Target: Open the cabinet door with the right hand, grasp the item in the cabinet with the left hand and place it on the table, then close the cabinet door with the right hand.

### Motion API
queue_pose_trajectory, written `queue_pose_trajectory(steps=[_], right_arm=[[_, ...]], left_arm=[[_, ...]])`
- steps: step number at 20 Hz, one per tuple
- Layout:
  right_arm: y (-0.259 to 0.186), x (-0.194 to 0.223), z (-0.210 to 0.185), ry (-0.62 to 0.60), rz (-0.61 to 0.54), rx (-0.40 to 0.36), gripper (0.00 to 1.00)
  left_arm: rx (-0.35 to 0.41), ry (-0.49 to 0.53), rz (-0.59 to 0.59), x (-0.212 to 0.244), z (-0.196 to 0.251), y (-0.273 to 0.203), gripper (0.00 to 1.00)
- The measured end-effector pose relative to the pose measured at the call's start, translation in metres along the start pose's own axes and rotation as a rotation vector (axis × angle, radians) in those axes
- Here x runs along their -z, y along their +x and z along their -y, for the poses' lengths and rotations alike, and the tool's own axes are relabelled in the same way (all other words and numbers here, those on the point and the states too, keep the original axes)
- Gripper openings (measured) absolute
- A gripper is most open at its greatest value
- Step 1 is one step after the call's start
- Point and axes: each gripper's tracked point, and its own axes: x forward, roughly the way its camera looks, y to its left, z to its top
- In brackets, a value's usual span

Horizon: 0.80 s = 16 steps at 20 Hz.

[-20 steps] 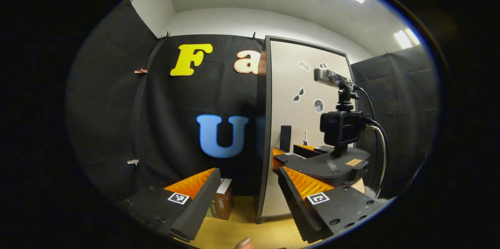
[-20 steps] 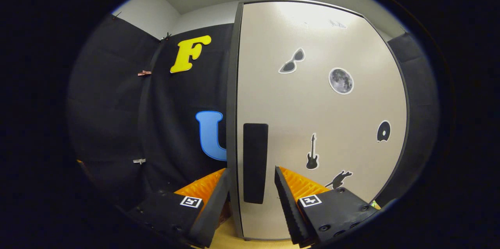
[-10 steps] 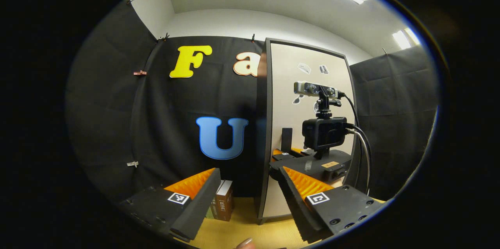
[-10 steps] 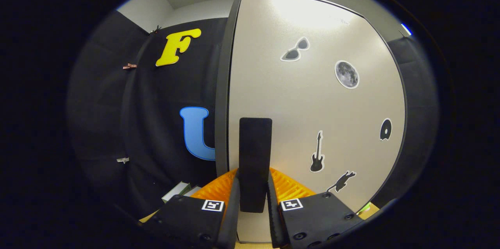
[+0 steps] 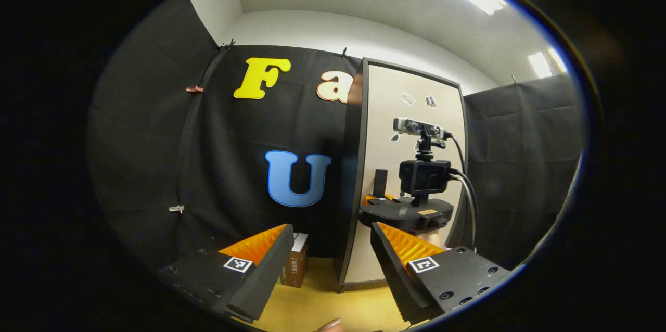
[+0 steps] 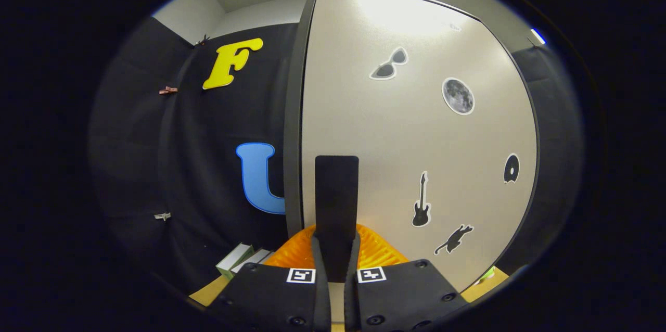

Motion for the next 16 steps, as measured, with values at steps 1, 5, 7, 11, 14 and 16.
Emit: queue_pose_trajectory(steps=[1, 5, 7, 11, 14, 16], right_arm=[[-0.001, 0.001, -0.001, 0.008, -0.011, -0.004, 0.14], [-0.022, 0.000, 0.001, -0.017, -0.013, -0.012, 0.14], [-0.041, -0.003, 0.003, -0.002, -0.014, -0.036, 0.14], [-0.078, -0.013, 0.011, -0.036, 0.007, -0.103, 0.14], [-0.110, -0.026, 0.016, -0.052, -0.011, -0.141, 0.14], [-0.119, -0.028, 0.025, -0.040, -0.023, -0.160, 0.14]], left_arm=[[0.001, 0.002, 0.000, 0.002, -0.002, -0.006, 0.93], [0.032, -0.012, 0.021, -0.004, -0.007, -0.021, 0.93], [0.057, -0.020, 0.018, -0.003, -0.002, -0.032, 0.93], [0.129, -0.031, 0.013, 0.003, 0.022, -0.052, 0.93], [0.197, -0.034, 0.012, 0.004, 0.047, -0.052, 0.93], [0.248, -0.030, 0.010, 0.005, 0.067, -0.049, 0.93]])
